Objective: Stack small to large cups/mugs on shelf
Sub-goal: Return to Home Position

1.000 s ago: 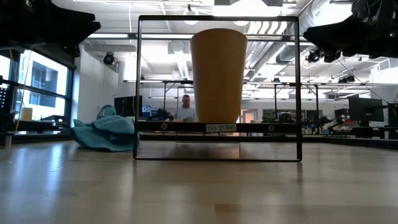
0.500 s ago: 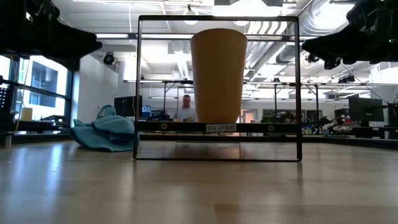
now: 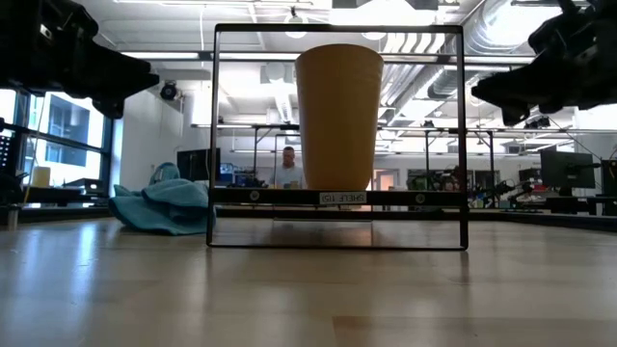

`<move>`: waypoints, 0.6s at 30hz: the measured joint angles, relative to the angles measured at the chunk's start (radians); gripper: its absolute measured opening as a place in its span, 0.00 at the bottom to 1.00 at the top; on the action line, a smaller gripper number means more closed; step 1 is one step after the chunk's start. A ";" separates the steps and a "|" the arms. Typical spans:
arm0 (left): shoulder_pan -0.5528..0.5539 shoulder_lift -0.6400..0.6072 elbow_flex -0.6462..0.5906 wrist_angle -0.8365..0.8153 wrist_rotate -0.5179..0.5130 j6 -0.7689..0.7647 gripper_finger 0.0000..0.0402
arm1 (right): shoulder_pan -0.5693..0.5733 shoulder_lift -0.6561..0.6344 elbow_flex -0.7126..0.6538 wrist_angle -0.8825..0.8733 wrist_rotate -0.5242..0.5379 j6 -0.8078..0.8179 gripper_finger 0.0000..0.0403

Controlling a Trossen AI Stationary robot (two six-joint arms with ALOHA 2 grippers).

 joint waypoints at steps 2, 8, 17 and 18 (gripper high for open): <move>0.000 0.000 0.000 0.001 -0.001 -0.003 0.33 | 0.000 0.000 0.000 -0.012 -0.026 0.021 0.18; 0.000 0.000 0.000 0.000 -0.001 0.006 0.33 | 0.000 0.000 0.000 -0.092 -0.066 0.067 0.18; 0.000 0.000 0.000 0.000 0.005 0.189 0.33 | 0.000 0.000 0.000 -0.155 -0.066 0.131 0.18; 0.000 0.000 0.000 0.000 0.005 0.204 0.33 | 0.000 0.000 0.000 -0.155 -0.066 0.131 0.18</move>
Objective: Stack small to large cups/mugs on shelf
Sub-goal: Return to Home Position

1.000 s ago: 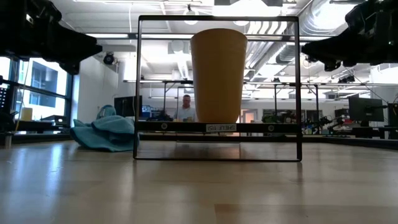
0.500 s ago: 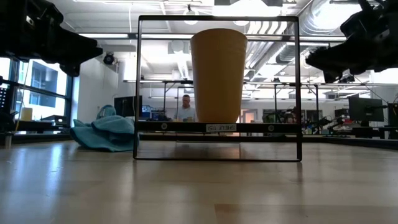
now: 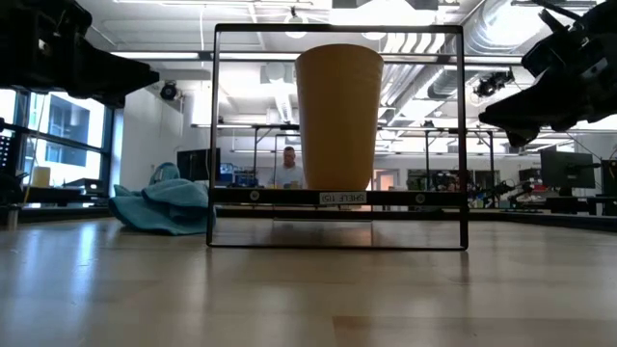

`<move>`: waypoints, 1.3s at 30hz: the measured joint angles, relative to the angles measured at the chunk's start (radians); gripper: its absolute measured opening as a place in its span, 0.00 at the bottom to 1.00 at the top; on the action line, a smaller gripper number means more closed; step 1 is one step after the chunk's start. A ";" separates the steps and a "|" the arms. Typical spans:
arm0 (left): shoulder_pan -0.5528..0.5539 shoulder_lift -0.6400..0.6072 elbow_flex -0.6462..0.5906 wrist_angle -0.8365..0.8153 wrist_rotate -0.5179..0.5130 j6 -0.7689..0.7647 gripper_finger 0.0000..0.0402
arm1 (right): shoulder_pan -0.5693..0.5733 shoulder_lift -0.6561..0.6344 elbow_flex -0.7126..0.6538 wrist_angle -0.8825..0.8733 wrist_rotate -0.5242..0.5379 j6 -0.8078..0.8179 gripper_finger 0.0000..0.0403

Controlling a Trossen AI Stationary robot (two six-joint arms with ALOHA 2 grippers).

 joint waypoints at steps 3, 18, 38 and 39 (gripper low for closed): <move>0.000 0.000 0.000 0.000 0.001 0.002 0.33 | 0.000 0.000 0.000 -0.002 0.011 0.012 0.18; 0.000 0.000 0.001 0.000 0.002 -0.021 0.33 | 0.000 0.000 0.000 -0.005 0.036 0.041 0.18; 0.000 0.000 0.001 0.000 0.001 -0.022 0.33 | 0.000 0.000 0.000 -0.007 0.024 -0.111 0.18; 0.000 0.000 0.001 0.000 0.001 -0.022 0.33 | 0.000 0.000 0.000 -0.006 0.010 -0.115 0.18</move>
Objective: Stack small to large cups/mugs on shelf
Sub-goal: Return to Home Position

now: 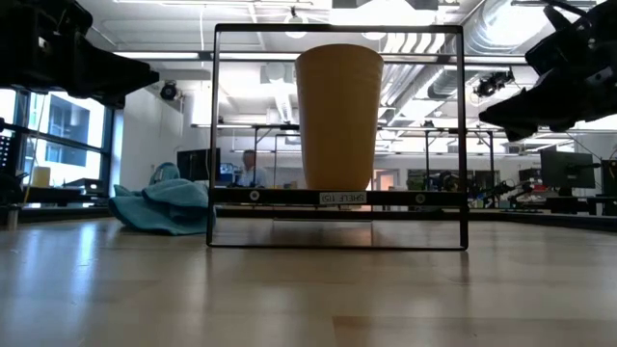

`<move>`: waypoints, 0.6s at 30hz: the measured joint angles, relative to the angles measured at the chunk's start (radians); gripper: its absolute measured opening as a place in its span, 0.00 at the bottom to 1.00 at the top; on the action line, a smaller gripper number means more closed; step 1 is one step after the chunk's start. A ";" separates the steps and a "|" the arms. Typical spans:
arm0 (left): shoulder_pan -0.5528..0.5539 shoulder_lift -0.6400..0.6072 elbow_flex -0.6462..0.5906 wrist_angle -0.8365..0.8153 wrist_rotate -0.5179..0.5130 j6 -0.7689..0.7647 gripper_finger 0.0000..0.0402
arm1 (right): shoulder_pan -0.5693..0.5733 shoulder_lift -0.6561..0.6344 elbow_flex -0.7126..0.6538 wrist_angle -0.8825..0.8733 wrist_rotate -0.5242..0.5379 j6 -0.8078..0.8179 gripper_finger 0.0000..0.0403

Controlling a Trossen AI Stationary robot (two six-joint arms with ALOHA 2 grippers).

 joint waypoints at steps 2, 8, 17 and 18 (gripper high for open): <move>0.000 0.000 0.000 0.000 0.000 0.000 0.33 | 0.000 0.000 0.000 0.007 -0.035 -0.017 0.18; 0.000 0.000 0.000 0.000 0.000 0.000 0.33 | 0.000 0.000 0.000 0.020 -0.127 -0.016 0.18; 0.000 0.000 0.000 0.000 0.000 0.000 0.33 | 0.000 0.000 0.000 0.016 -0.084 -0.014 0.18; 0.000 0.000 0.000 0.000 0.000 0.000 0.33 | 0.000 0.000 0.000 0.016 -0.087 -0.008 0.18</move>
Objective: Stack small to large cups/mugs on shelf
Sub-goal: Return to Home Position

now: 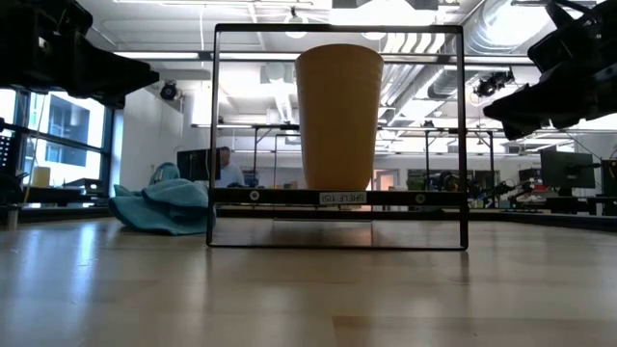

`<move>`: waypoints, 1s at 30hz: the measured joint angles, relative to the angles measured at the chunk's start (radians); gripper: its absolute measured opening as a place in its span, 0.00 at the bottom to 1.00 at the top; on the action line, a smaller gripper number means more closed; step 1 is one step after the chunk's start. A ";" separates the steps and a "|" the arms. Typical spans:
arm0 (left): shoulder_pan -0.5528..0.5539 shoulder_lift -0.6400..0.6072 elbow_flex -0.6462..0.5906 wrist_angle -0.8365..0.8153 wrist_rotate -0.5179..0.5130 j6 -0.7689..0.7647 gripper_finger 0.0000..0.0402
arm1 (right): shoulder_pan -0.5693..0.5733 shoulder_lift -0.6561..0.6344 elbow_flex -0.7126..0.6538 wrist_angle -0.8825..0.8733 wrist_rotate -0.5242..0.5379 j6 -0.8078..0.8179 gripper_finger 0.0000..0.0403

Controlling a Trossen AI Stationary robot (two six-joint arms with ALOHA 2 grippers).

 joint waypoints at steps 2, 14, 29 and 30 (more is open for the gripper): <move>0.000 0.000 0.000 0.000 0.000 0.000 0.33 | 0.000 0.000 0.000 0.000 -0.001 0.009 0.18; 0.000 0.000 0.000 0.000 0.000 0.000 0.33 | 0.000 0.000 0.001 0.030 0.001 -0.002 0.18; 0.000 0.000 0.000 0.000 0.000 0.000 0.33 | 0.000 -0.001 0.004 -0.015 0.042 -0.130 0.18; 0.000 0.000 0.000 0.000 0.000 0.000 0.33 | 0.000 0.000 0.004 -0.015 0.042 -0.128 0.18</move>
